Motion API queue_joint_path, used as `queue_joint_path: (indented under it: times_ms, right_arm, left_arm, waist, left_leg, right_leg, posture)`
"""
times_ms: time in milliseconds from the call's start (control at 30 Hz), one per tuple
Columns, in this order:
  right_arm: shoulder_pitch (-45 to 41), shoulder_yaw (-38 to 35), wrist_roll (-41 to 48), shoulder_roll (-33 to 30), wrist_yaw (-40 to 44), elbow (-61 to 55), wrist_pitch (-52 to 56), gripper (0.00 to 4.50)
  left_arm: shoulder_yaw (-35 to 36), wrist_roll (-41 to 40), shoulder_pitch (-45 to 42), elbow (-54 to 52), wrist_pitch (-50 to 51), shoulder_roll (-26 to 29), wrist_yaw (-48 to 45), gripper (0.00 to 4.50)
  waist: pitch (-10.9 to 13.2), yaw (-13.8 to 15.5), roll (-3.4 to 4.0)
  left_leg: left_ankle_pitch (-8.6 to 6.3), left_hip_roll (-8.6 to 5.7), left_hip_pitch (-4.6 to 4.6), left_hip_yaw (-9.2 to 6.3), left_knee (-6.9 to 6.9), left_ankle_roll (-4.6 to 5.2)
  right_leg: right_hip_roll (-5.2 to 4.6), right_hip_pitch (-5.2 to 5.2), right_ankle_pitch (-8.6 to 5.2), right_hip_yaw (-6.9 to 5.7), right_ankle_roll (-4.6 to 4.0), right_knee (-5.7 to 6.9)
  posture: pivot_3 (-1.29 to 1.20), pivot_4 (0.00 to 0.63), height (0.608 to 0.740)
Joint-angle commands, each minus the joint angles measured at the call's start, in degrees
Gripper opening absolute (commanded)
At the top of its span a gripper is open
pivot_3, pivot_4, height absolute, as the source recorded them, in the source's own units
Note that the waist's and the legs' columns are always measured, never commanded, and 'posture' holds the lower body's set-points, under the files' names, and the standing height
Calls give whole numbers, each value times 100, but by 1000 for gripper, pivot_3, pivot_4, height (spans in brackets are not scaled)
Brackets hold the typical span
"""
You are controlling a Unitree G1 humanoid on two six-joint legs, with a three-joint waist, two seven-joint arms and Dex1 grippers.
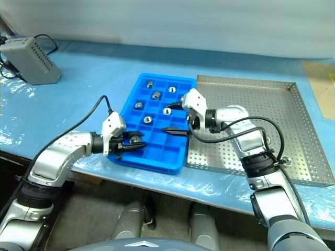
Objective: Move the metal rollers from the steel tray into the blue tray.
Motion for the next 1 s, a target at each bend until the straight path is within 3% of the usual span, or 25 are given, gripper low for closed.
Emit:
queue_joint_path:
  times_ms: [33,100,300,633,867,1000]
  right_arm:
    - [35,-165,28,-50,-57,-293,-35,4500]
    - [51,-171,23,-63,-88,-309,-31,4500]
    - [67,-195,29,-70,-177,-321,-25,4500]
    - [29,-572,37,-361,-274,76,-121,4500]
    - [-834,-1379,-342,-318,-1376,2485,-1049,4500]
    - [-1006,-1302,-777,-173,-1817,3354,-1490,4500]
  left_arm:
    - [-78,-2,-72,-61,-107,131,-75,1740]
    - [-144,11,-84,-23,-135,171,-117,1740]
    - [-188,47,-233,165,-244,142,-39,3551]
    - [239,-323,-866,286,-316,-4,84,3551]
    - [384,-865,-1573,583,-35,-584,161,3551]
    - [366,-1218,-1846,577,401,-989,231,3551]
  waist:
    - [0,2,0]
    - [0,1,0]
    - [0,0,0]
    - [0,14,0]
    - [-1,-10,-1]
    - [-1,-66,-2]
  left_leg:
    - [2,6,0,0,0,-3]
    - [5,15,2,0,0,-8]
    - [19,35,11,0,-3,-31]
    - [23,39,14,0,-3,-37]
    - [23,37,16,4,11,-35]
    - [24,49,12,6,9,-36]
  right_leg:
    - [6,0,0,0,-2,0]
    - [18,0,1,1,-7,0]
    - [39,-1,10,3,-24,2]
    - [45,1,15,4,-33,4]
    - [44,6,23,8,-46,4]
    - [56,-4,23,8,-47,7]
  posture:
    - [-127,150,740]
    - [-136,150,740]
    - [-144,150,740]
    - [-147,150,740]
    - [-177,150,740]
    - [-191,150,740]
